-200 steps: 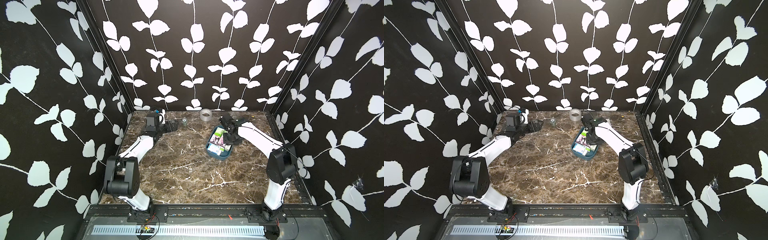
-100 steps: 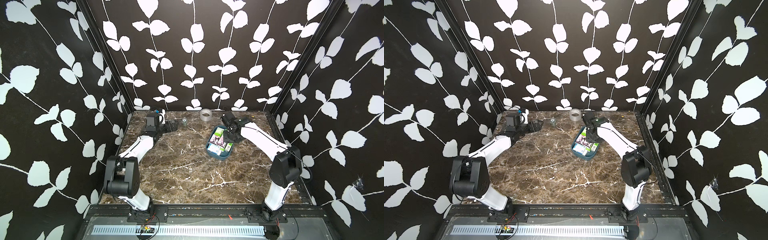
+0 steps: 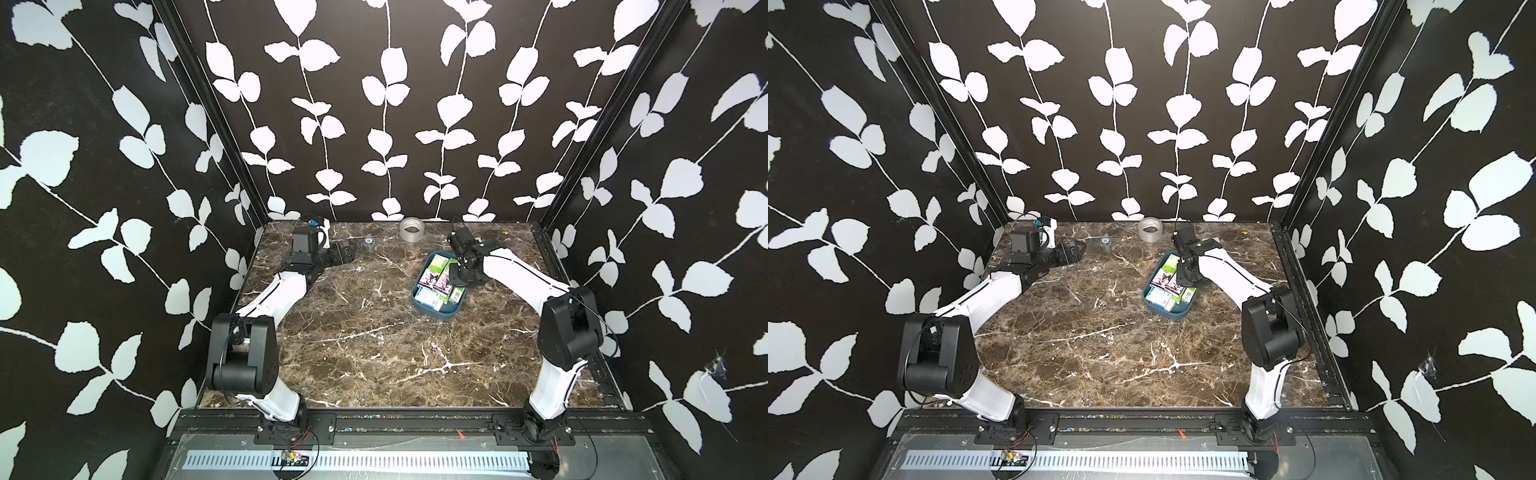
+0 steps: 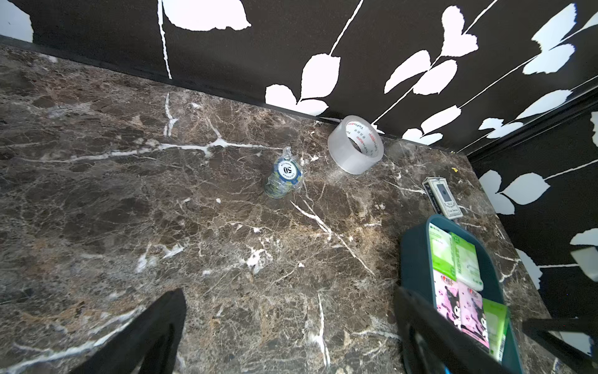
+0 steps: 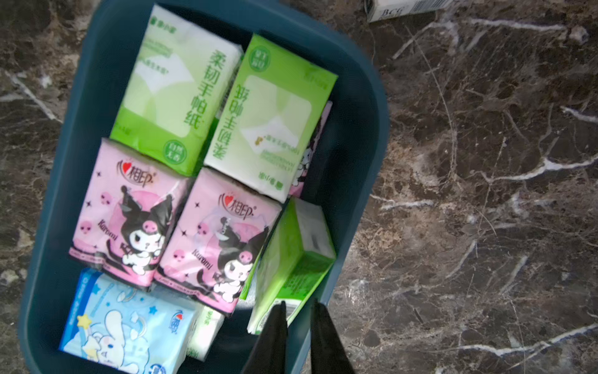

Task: Put the pocket tissues into the storage box
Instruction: Adjust the pocket tissues in the storage box.

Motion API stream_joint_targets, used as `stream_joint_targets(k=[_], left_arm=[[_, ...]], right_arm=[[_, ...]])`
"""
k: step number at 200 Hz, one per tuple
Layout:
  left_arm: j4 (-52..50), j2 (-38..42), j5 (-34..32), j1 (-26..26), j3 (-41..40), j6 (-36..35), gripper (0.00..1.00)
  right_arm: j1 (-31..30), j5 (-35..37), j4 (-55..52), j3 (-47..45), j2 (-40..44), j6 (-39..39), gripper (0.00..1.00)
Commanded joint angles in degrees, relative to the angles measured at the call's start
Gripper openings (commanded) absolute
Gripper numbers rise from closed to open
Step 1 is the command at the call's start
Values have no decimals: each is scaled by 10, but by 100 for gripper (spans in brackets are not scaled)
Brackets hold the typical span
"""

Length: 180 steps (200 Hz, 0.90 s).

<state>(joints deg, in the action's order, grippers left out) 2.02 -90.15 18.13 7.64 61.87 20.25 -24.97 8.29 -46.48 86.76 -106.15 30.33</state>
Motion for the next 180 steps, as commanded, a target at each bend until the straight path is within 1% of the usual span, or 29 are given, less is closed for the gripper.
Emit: stream_joint_targets(k=[1, 62, 84, 97, 117, 137, 158, 166, 170, 180], left_arm=[[-9, 23, -2, 2, -3, -7, 99], [-14, 28, -15, 2, -4, -11, 99], [-13, 29, -26, 2, -3, -15, 99], [-14, 31, -43, 2, 0, -21, 99], [-14, 34, -70, 1, 4, -33, 99], [-12, 41, -117, 1, 0, -43, 99], [-5, 49, -167, -1, -10, -73, 99], [1, 52, -186, -2, -15, -86, 99], [2, 53, -196, -2, -17, -93, 99], [8, 55, -220, -4, -21, -108, 99]], right_arm=[[10, -10, 30, -14, -23, -9, 17], [29, -25, 56, -19, -57, -24, 16], [29, -24, 56, -13, -38, -35, 16], [29, -23, 62, -12, -15, -44, 21], [28, -25, 82, -21, 34, -68, 33], [28, -12, 110, -43, 86, -96, 49], [29, 29, 150, -77, 136, -130, 73], [29, 46, 158, -85, 139, -143, 82], [29, 53, 159, -88, 160, -148, 87], [29, 72, 164, -99, 176, -164, 95]])
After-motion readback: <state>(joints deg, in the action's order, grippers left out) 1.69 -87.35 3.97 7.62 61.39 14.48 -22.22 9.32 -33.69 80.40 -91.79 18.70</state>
